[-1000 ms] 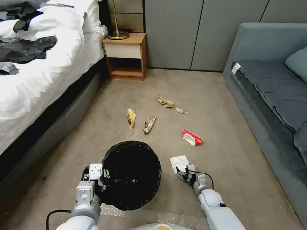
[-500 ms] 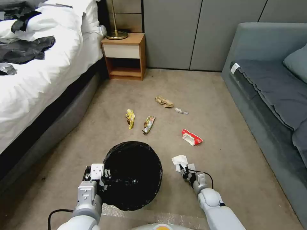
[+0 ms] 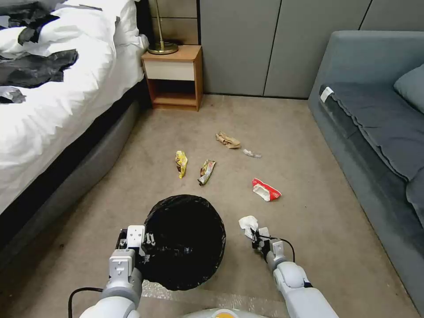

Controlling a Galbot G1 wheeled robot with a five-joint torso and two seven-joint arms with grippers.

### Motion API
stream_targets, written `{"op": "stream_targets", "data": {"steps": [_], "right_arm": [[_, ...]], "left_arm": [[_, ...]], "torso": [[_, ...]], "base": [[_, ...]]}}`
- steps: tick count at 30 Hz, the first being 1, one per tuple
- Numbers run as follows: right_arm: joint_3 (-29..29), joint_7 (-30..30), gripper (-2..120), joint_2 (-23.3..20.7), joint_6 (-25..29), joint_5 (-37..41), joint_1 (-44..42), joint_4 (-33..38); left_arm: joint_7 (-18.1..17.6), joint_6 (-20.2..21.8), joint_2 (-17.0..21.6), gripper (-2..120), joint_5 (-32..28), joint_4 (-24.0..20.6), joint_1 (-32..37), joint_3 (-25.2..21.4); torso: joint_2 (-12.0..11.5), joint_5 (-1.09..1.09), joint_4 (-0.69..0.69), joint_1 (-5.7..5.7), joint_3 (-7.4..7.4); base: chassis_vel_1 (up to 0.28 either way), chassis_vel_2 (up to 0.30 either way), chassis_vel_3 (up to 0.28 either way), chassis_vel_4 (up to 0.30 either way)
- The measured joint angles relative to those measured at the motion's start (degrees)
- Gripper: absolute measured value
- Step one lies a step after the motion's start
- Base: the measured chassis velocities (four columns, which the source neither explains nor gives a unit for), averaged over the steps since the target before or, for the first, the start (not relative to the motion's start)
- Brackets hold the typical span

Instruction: Pick up the trash bin, then pick up the garbage from the floor and place it into the trash bin.

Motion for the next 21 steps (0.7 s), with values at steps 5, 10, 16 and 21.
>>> {"op": "stream_targets", "data": {"steps": [5,10,16,21], "right_arm": [[-0.9,-0.1,0,-0.9,1.7,2.0,-2.9,9.2],[-2.3,-5.2,0,-2.4,6.5,5.5,-8.0,25.3],[-3.6,-14.2,0,-4.3,10.3,8.5,-13.1,43.0],[-5.6,-19.5,0,-6.0,11.9,9.8,-16.4,51.1]], "left_arm": [[0.0,0.0,0.1,0,-0.1,0.0,0.0,0.1],[0.1,0.0,0.3,0,-0.2,0.3,-0.2,0.3],[0.1,0.1,0.4,0,-0.3,0.5,-0.5,0.4],[0.2,0.1,0.4,0,-0.3,0.7,-0.6,0.5]], "torso": [[0.0,-0.01,-0.01,0.0,0.0],[0.0,-0.02,0.0,0.0,0.0],[0.0,-0.01,0.0,0.0,-0.01],[0.0,-0.01,-0.01,0.0,-0.01]], "base": [[0.0,0.0,0.0,0.0],[0.0,0.0,0.0,0.0],[0.0,0.0,0.0,0.0],[0.0,0.0,0.0,0.0]]}}
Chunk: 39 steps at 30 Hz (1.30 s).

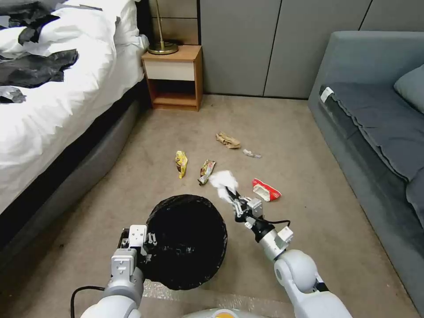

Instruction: Pick up the trash bin, then pick up the garbage from the floor and place it into the trash bin.

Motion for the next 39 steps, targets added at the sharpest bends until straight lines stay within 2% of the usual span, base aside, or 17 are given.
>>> {"op": "stream_targets", "data": {"steps": [3,6,18,21,22,25,26,28,29,31,32,39], "right_arm": [[-1.8,-4.3,0,-1.6,0.9,0.0,-2.9,3.6],[-2.8,-5.7,0,-2.2,1.3,-0.6,-4.0,4.0],[-4.7,-6.3,0,-1.9,2.1,-3.4,-4.6,-1.4],[-5.1,-6.1,10,-1.4,2.1,-4.7,-3.7,-4.1],[-5.1,-6.1,10,-1.4,2.1,-4.7,-3.7,-4.1],[-5.7,-5.6,25,-1.2,1.8,-5.2,-2.9,-5.7],[-5.7,-5.6,25,-1.2,1.8,-5.2,-2.9,-5.7],[-6.0,-5.3,36,-1.2,1.5,-5.4,-2.6,-6.2],[-6.0,-5.3,36,-1.2,1.5,-5.4,-2.6,-6.2],[-6.2,-5.2,47,-1.2,1.4,-5.6,-2.5,-6.3],[-6.2,-5.2,47,-1.2,1.4,-5.6,-2.5,-6.3],[-6.8,-4.7,77,-1.6,0.7,-6.0,-1.9,-6.3]], "left_arm": [[0.0,0.0,0.0,0,0.0,0.1,-0.1,0.1],[0.0,0.0,0.0,0,0.0,0.1,-0.3,0.1],[0.1,0.1,-0.1,0,-0.1,0.1,-0.5,0.4],[0.1,0.1,-0.1,0,-0.1,0.0,-0.4,0.5],[0.1,0.1,-0.1,0,-0.1,0.0,-0.4,0.5],[0.1,0.1,-0.1,0,-0.1,-0.1,-0.4,0.5],[0.1,0.1,-0.1,0,-0.1,-0.1,-0.4,0.5],[0.1,0.1,-0.2,0,0.0,-0.2,-0.4,0.9],[0.1,0.1,-0.2,0,0.0,-0.2,-0.4,0.9],[0.1,0.1,-0.3,0,0.1,-0.2,-0.3,1.1],[0.1,0.1,-0.3,0,0.1,-0.2,-0.3,1.1],[0.1,0.1,-0.4,0,0.2,-0.4,-0.3,1.3]], "torso": [[0.0,0.0,0.0,0.0,0.0],[0.0,0.0,0.0,0.0,0.0],[0.0,0.01,0.0,0.0,0.0],[0.0,0.01,0.0,0.0,0.0],[0.0,0.01,0.0,0.0,0.0],[0.0,0.01,0.01,0.0,0.0],[0.0,0.01,0.01,0.0,0.0],[0.0,0.0,0.01,0.0,0.0],[0.0,0.0,0.01,0.0,0.0],[0.0,0.0,0.01,0.0,0.0],[0.0,0.0,0.01,0.0,0.0],[0.0,0.0,0.01,0.0,0.0]], "base": [[0.0,0.0,0.0,0.0],[0.0,0.0,0.0,0.0],[0.0,0.0,0.0,0.0],[0.0,0.0,0.0,0.0],[0.0,0.0,0.0,0.0],[0.0,0.0,0.0,0.0],[0.0,0.0,0.0,0.0],[0.0,0.0,0.0,0.0],[0.0,0.0,0.0,0.0],[0.0,0.0,0.0,0.0],[0.0,0.0,0.0,0.0],[0.0,0.0,0.0,0.0]]}}
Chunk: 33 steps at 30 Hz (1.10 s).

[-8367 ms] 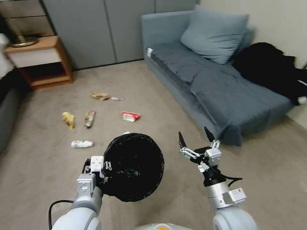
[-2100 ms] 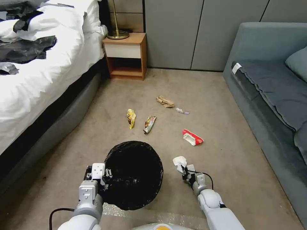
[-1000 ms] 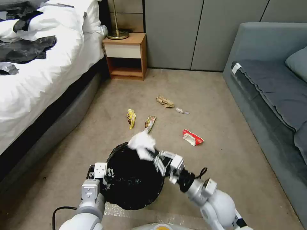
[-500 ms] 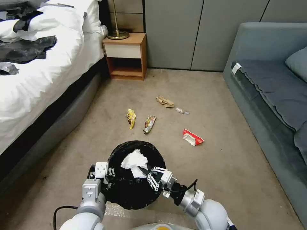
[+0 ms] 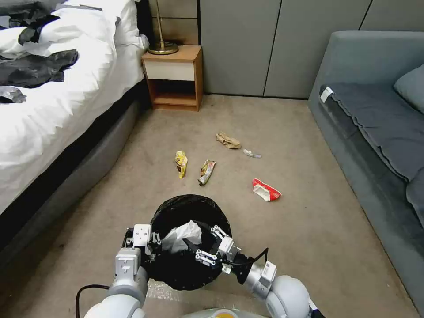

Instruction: Pick up the trash bin, then pick up the garbage from the floor and place it into the trash bin.

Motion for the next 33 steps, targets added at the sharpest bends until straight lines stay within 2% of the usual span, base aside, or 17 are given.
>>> {"op": "stream_targets", "data": {"steps": [1,4,5,8,14,19,24,33], "right_arm": [[0.0,0.0,77,0.0,0.0,0.0,0.0,0.0],[-0.1,0.1,92,-0.1,-0.1,-0.3,0.0,0.4],[-0.1,0.1,92,-0.1,-0.1,-0.3,0.0,0.4],[0.0,0.1,103,-0.2,-0.1,-0.6,-0.3,1.0],[0.8,0.2,112,-0.3,0.1,-0.8,-0.9,2.9],[2.4,2.4,114,-0.2,0.9,-1.1,-2.2,7.2],[5.3,5.1,113,0.0,1.2,-1.4,-4.3,14.5],[6.4,9.9,101,0.3,0.8,-2.2,-6.3,17.2]], "left_arm": [[0.0,0.0,0.0,0,0.0,0.0,0.0,0.0],[0.0,0.0,-0.1,0,0.1,-0.2,0.1,0.2],[0.0,0.0,-0.1,0,0.1,-0.2,0.1,0.2],[0.0,0.0,-0.1,0,0.2,-0.2,0.1,0.3],[0.0,0.0,-0.1,0,0.5,-0.2,0.3,0.6],[0.1,-0.1,-0.1,0,0.6,-0.2,0.3,0.5],[0.2,-0.2,0.1,0,0.6,-0.2,0.3,0.4],[0.3,-0.3,0.3,0,0.6,-0.5,0.7,0.6]], "torso": [[0.0,0.0,0.0,0.0,0.0],[0.0,0.0,0.0,0.0,0.0],[0.0,0.0,0.0,0.0,0.0],[0.0,0.0,0.0,0.01,0.0],[0.0,0.0,0.0,0.0,0.0],[0.0,0.0,0.0,0.0,0.0],[0.0,-0.01,-0.01,0.0,0.0],[0.0,0.01,0.0,0.0,0.0]], "base": [[0.0,0.0,0.0,0.0],[0.0,0.0,0.0,0.0],[0.0,0.0,0.0,0.0],[0.0,0.0,0.0,0.0],[0.0,0.0,0.0,0.0],[0.0,0.0,0.0,0.0],[0.0,0.0,0.0,0.0],[0.0,0.0,0.0,0.0]]}}
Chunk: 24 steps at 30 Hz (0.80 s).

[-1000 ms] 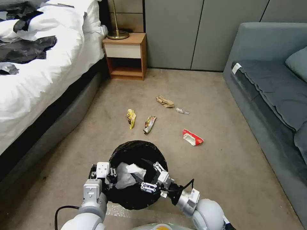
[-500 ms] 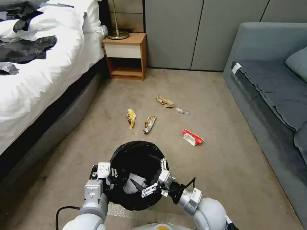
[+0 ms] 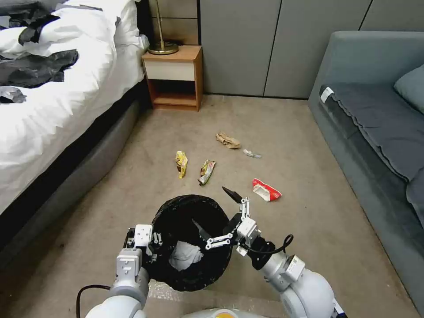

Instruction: Pick up the trash bin, then pick up the garbage from the floor and place it into the trash bin.

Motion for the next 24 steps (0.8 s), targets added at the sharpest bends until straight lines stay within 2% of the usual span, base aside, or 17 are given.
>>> {"op": "stream_targets", "data": {"steps": [2,3,5,12,24], "right_arm": [[0.9,4.1,100,0.8,0.0,-0.6,-1.4,2.3],[0.9,4.1,100,0.8,0.0,-0.6,-1.4,2.3],[2.2,10.3,100,2.1,-0.5,-1.4,-3.9,4.7],[5.2,18.8,100,5.1,0.8,-3.2,-9.2,4.8],[10.4,20.8,100,7.5,6.0,-3.0,-13.1,-0.7]], "left_arm": [[0.0,-0.2,0.1,0,0.0,0.0,0.0,-0.2],[0.0,-0.2,0.1,0,0.0,0.0,0.0,-0.2],[0.0,-0.4,0.3,0,-0.1,0.2,-0.2,-0.5],[0.2,-0.8,0.7,0,-1.1,0.7,-1.0,-1.0],[1.4,-1.6,1.3,0,-1.9,0.9,-1.8,-1.4]], "torso": [[0.0,-0.01,-0.01,0.0,0.0],[0.0,-0.01,-0.01,0.0,0.0],[0.0,-0.01,0.0,0.0,0.0],[0.0,-0.01,-0.01,0.0,0.0],[0.0,0.0,-0.01,0.0,0.0]], "base": [[0.0,0.0,0.0,0.0],[0.0,0.0,0.0,0.0],[0.0,0.0,0.0,0.0],[0.0,0.0,0.0,0.0],[0.0,0.0,0.0,0.0]]}}
